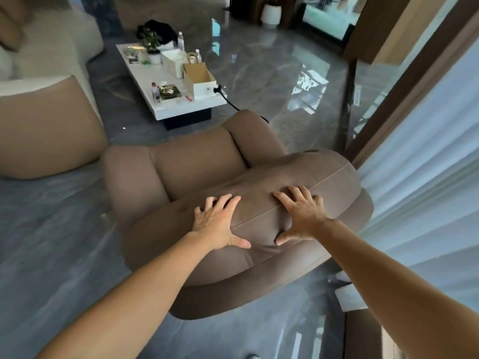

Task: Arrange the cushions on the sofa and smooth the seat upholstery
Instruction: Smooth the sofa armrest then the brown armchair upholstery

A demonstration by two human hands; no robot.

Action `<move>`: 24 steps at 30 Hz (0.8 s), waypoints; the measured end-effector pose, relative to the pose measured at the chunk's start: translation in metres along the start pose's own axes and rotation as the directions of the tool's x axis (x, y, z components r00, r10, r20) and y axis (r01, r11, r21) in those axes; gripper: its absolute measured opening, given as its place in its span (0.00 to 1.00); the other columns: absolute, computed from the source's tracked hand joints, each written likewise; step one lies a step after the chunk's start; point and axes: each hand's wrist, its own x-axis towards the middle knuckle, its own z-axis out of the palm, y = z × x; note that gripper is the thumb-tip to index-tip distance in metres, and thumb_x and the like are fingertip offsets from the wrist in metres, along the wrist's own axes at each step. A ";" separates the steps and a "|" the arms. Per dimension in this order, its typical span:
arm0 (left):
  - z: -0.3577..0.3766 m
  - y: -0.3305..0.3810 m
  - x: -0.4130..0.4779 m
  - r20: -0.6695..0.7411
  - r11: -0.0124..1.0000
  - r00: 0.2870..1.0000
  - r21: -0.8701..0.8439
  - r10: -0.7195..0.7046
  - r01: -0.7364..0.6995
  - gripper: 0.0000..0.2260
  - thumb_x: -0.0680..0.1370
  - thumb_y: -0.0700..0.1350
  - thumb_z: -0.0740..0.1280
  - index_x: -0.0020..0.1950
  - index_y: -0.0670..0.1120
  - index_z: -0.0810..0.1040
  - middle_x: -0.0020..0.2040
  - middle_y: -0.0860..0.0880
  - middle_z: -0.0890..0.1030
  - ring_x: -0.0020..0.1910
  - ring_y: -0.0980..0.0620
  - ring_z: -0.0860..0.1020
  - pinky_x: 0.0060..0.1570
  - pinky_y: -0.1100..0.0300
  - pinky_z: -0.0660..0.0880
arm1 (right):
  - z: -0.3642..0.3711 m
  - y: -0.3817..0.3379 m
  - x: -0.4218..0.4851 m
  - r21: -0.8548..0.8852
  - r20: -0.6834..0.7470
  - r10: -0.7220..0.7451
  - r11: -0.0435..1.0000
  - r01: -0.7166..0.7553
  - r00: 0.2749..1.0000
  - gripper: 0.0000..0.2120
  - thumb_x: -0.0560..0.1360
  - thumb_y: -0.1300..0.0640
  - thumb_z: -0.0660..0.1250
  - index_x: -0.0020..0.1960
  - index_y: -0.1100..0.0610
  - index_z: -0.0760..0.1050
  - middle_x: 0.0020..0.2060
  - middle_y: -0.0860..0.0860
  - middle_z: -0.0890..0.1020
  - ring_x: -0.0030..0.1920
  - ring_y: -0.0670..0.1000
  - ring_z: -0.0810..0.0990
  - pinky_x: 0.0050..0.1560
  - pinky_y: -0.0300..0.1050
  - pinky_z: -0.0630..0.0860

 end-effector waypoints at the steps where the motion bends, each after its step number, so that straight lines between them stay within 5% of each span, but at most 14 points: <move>1: -0.001 -0.007 -0.002 0.000 1.000 1.000 0.001 0.015 -0.015 0.59 0.50 0.78 0.67 0.75 0.59 0.49 0.76 0.57 0.55 0.70 0.45 0.57 0.62 0.38 0.64 | -0.001 -0.009 -0.002 0.004 0.002 0.007 1.000 -0.007 1.000 0.62 0.50 0.24 0.72 0.77 0.39 0.47 0.76 0.53 0.59 0.74 0.60 0.56 0.69 0.66 0.61; 24: -0.102 -0.357 -0.028 0.234 0.912 0.881 -0.114 0.410 -0.394 0.57 0.51 0.76 0.71 0.73 0.70 0.44 0.78 0.63 0.47 0.76 0.54 0.45 0.73 0.45 0.47 | -0.026 -0.365 0.035 0.162 0.009 0.315 0.936 -0.312 0.949 0.62 0.44 0.14 0.55 0.71 0.46 0.57 0.68 0.57 0.62 0.67 0.62 0.61 0.62 0.65 0.62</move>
